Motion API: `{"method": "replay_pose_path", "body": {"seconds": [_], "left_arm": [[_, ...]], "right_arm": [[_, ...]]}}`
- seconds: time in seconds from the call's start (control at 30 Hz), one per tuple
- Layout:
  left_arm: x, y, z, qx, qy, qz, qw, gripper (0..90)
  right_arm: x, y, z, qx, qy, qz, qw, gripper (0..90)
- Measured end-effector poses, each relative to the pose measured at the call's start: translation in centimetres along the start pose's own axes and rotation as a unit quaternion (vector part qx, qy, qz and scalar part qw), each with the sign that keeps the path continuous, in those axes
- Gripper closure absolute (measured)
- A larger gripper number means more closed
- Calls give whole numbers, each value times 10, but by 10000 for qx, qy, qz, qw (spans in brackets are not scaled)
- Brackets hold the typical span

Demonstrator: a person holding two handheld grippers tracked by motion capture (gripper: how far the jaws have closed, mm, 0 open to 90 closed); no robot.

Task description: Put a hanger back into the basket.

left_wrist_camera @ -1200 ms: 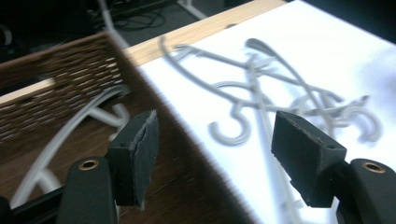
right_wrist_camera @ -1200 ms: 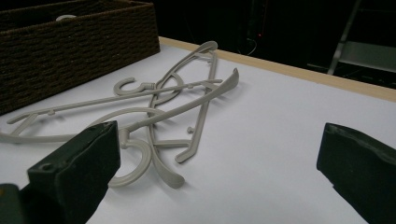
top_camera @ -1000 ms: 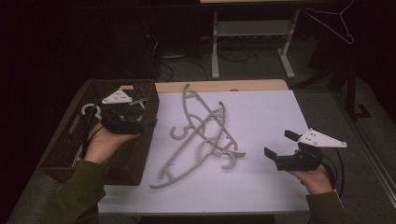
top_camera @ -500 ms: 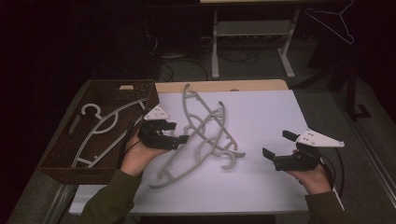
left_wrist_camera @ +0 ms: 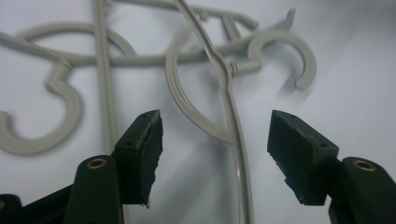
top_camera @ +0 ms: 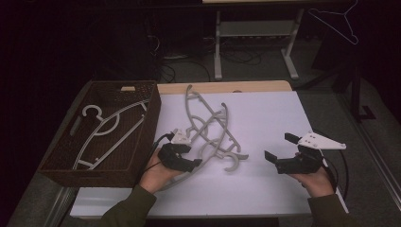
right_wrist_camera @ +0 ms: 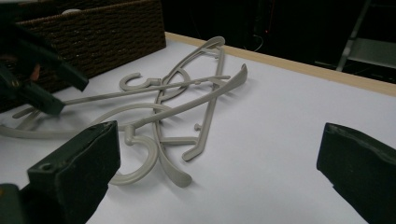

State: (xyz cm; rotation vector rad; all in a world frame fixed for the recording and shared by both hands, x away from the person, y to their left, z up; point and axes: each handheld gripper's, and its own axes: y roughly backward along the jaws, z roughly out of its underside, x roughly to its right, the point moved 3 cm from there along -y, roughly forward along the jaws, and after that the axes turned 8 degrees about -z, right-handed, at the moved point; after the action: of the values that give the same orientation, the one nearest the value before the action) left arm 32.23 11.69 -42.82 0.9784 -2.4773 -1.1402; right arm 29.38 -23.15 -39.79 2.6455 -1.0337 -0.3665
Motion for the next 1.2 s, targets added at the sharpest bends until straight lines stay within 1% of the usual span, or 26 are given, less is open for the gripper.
{"method": "replay_pose_path", "body": {"seconds": [0.1,0.13,0.17,0.2,0.27,0.3,0.33,0.43,0.47,0.53,0.7,0.87,1.03,1.1,1.13,1.17,1.2], "left_arm": [[7,-8,5,-145,-88,58,9998,393],[9,-10,6,-176,-130,62,9997,407],[10,-13,7,-202,-228,58,9995,417],[13,-15,8,-249,-237,67,9994,435],[16,-18,10,-347,-334,52,9988,460],[18,-20,11,-333,-283,22,9990,480],[18,-21,11,-358,-281,0,9990,493],[19,-23,13,-439,-299,23,9986,537],[19,-23,14,-482,-338,20,9983,552],[20,-25,14,-493,-366,9,9981,594],[20,-27,14,-485,-343,-50,9982,675],[20,-27,13,-496,-424,-45,9979,778],[19,-26,12,-454,-382,-17,9982,812],[20,-24,11,-419,-366,16,9985,813],[20,-23,10,-411,-396,-13,9984,814],[20,-22,9,-393,-378,-32,9985,814],[19,-21,8,-364,-375,2,9986,815]], "right_arm": [[0,-1,1,-19,-13,-1,10000,0],[0,-1,1,-29,-6,-8,10000,0],[-1,-1,2,-38,7,-7,10000,0],[-1,-1,2,-53,7,-11,10000,0],[-1,-1,2,-63,13,-15,10000,0],[-1,-1,2,-64,12,-16,10000,0],[-1,-1,2,-70,14,-13,10000,0],[-1,-1,2,-59,16,-9,10000,0],[-1,-1,2,-59,18,-10,10000,0],[-1,-1,2,-66,29,-10,10000,0],[-1,-1,2,-69,37,-8,10000,0],[-1,-1,2,-54,34,-9,10000,0],[-1,-1,2,-53,18,-6,10000,0],[-1,0,2,-51,18,-4,10000,0],[-1,0,2,-49,17,-3,10000,0],[-1,0,2,-49,17,-3,10000,0],[-1,0,2,-48,16,-3,10000,0]]}}
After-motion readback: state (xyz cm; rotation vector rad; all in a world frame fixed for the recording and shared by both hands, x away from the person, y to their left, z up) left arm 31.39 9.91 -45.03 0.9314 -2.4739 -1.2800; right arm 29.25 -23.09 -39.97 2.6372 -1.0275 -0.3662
